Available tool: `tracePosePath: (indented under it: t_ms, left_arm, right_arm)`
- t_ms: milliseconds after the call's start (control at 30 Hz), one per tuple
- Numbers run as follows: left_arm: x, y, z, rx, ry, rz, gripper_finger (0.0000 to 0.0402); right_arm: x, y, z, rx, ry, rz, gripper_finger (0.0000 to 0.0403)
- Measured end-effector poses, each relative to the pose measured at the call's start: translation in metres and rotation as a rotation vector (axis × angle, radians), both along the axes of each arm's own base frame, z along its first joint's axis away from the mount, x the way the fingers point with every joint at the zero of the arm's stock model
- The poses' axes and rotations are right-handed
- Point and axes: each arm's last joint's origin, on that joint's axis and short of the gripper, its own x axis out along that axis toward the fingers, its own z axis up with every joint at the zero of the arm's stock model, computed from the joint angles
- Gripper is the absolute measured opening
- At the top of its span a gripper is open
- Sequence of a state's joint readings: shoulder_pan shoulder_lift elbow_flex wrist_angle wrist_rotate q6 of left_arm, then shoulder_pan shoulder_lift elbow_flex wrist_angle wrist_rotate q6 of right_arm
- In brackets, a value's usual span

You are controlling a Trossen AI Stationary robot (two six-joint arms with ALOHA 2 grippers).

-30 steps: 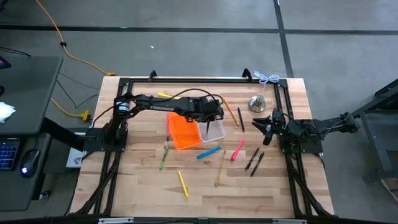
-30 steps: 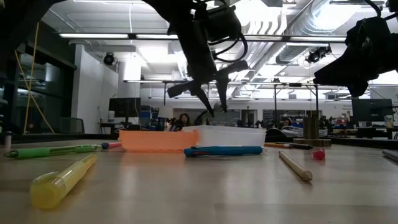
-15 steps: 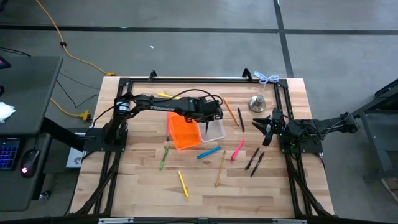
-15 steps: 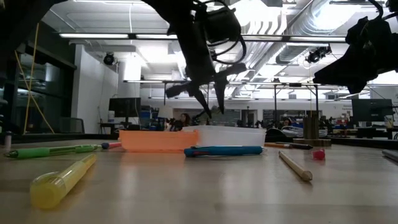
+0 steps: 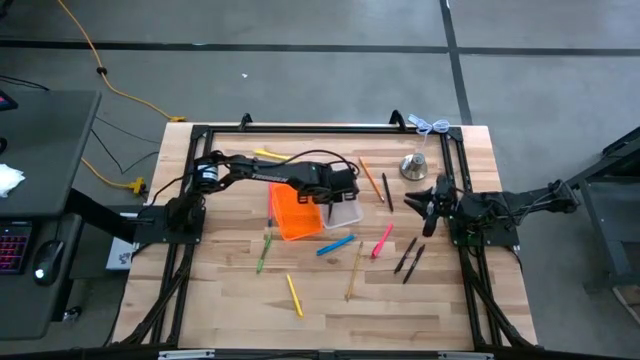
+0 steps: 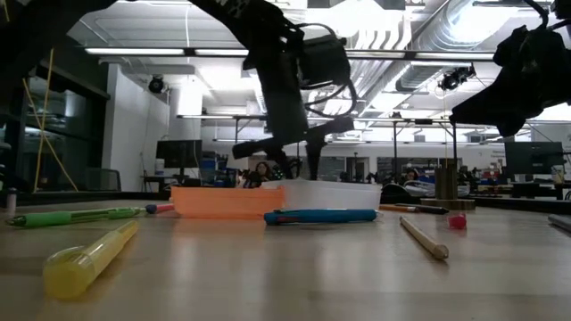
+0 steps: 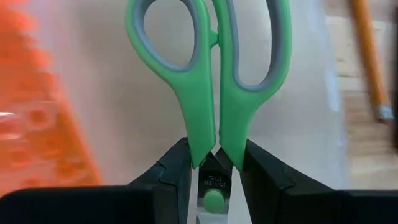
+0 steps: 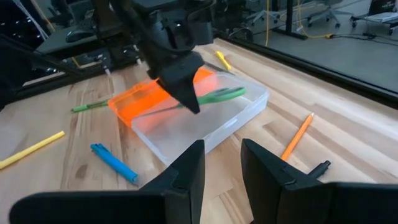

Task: Pick & place school supplies into a supply box
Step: Put the green scissors into the supply box

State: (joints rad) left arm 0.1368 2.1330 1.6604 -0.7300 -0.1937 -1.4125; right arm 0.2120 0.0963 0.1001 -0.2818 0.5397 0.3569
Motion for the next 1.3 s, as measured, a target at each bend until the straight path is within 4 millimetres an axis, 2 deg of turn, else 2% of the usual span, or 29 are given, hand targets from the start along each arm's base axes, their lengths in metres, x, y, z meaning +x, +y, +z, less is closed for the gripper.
tracePosePath:
  t_ms: [167,333,533,1100,1300]
  left_arm:
    - [-0.001,0.0,-0.001,0.006,0.016,0.003,0.0143]
    - [0.0,0.0,-0.016,-0.021,0.062,-0.004,0.0143]
    - [0.001,-0.001,-0.022,-0.031,0.088,-0.066,0.0143]
    - [0.005,0.0,-0.023,0.05,0.095,-0.263,0.0143]
    - [0.005,0.0,-0.023,0.054,0.094,-0.274,0.0143]
  right_arm:
    - [0.0,0.0,-0.001,-0.001,0.008,0.0,0.0083]
    - [0.001,0.0,-0.001,-0.003,0.017,-0.001,0.0083]
    - [0.001,0.0,-0.002,-0.005,0.023,-0.002,0.0083]
    - [0.001,0.0,-0.002,-0.005,0.023,-0.002,0.0083]
    - [0.001,0.0,-0.002,-0.005,0.023,-0.002,0.0083]
